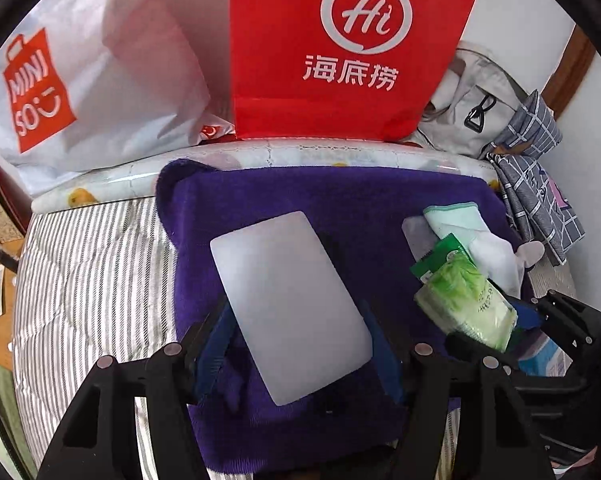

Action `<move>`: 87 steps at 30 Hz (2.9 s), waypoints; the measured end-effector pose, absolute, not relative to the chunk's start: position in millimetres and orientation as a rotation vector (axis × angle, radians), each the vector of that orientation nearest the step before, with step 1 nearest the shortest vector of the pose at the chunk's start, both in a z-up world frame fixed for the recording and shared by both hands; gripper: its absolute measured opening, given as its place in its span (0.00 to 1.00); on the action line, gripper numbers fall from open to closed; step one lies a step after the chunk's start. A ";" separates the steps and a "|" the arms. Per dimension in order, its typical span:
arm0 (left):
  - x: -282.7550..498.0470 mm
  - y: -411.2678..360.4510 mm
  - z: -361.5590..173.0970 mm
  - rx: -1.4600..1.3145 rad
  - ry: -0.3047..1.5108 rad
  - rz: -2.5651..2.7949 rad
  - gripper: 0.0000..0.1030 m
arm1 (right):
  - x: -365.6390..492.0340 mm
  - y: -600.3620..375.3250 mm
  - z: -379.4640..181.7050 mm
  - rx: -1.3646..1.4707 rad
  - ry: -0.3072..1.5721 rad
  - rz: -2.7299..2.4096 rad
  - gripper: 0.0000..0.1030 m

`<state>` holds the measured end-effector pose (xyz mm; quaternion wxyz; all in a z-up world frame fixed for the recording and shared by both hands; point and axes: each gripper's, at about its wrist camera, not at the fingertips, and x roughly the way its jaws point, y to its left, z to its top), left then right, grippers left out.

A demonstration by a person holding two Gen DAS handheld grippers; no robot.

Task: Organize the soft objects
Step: 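Carry the white sponge and light green tissue pack over the purple towel with both grippers, then lower the sponge and tissue pack onto the towel and open both grippers, then grasp the yellow pouch with black straps with the right gripper and lift it, then grasp the crumpled white tissue with the left gripper while the right gripper holds the pouch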

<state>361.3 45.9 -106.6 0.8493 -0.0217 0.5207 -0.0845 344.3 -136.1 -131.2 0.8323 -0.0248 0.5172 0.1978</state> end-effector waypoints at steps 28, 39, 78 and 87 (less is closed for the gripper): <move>331.9 45.7 -79.9 -0.081 1.036 -0.187 0.80 | 295.3 -172.3 -79.4 0.009 0.980 0.332 0.79; 247.5 55.9 -59.5 -0.122 0.995 -0.189 0.80 | 194.1 -203.9 -75.0 0.135 1.053 0.374 0.79; 120.7 103.2 -104.0 -0.120 0.994 -0.171 0.80 | 128.8 -158.3 -136.5 0.173 1.163 0.238 0.68; 98.5 70.4 -109.4 -0.102 1.011 -0.209 0.80 | 91.0 -171.4 -106.7 0.181 1.055 0.336 0.68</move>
